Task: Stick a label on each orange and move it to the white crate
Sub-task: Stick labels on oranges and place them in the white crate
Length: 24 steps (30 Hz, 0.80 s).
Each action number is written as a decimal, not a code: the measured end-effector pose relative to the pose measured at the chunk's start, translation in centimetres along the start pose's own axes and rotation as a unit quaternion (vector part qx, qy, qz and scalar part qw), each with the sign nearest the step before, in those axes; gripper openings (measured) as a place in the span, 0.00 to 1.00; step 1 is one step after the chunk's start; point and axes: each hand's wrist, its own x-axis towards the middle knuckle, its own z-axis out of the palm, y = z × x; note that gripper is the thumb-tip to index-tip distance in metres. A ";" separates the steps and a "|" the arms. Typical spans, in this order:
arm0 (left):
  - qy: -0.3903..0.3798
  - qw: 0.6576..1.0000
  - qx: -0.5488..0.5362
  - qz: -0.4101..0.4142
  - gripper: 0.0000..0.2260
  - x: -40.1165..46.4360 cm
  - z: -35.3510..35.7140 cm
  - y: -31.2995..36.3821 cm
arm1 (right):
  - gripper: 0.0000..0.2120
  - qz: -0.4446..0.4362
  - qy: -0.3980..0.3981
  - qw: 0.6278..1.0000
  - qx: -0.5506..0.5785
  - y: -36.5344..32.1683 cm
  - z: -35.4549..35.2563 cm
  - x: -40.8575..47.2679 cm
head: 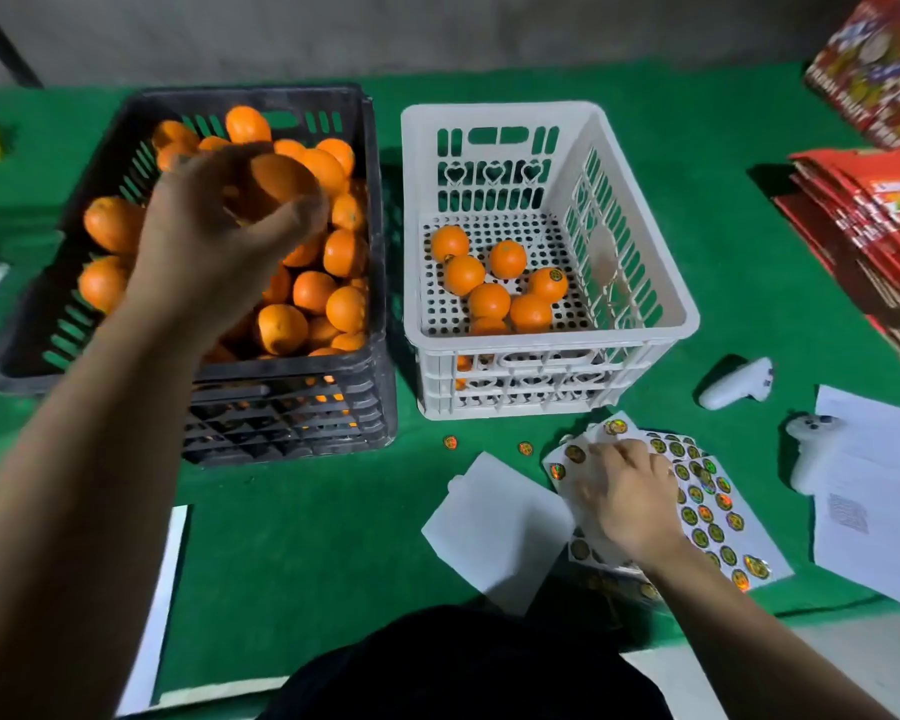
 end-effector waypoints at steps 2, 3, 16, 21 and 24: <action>-0.036 0.994 -0.100 -0.003 0.23 -2.8 1.5 0.9 | 0.28 -0.005 -0.017 0.999 -0.028 -0.4 0.2 0.9; -0.070 0.987 -0.146 0.001 0.25 -4.9 2.6 1.4 | 0.26 -0.007 -0.010 0.999 -0.030 -0.7 0.1 1.4; -0.374 0.904 -0.162 -0.131 0.25 -14.7 16.0 -0.6 | 0.05 -0.115 0.024 0.993 0.000 -1.8 -0.1 4.0; -0.397 0.893 -0.154 -0.143 0.29 -14.9 16.9 -1.1 | 0.15 -0.117 -0.076 0.990 -0.018 -1.7 0.2 4.6; -0.399 0.892 -0.154 -0.145 0.31 -14.9 16.9 -1.2 | 0.10 -0.128 -0.089 0.988 0.013 -1.3 0.4 4.9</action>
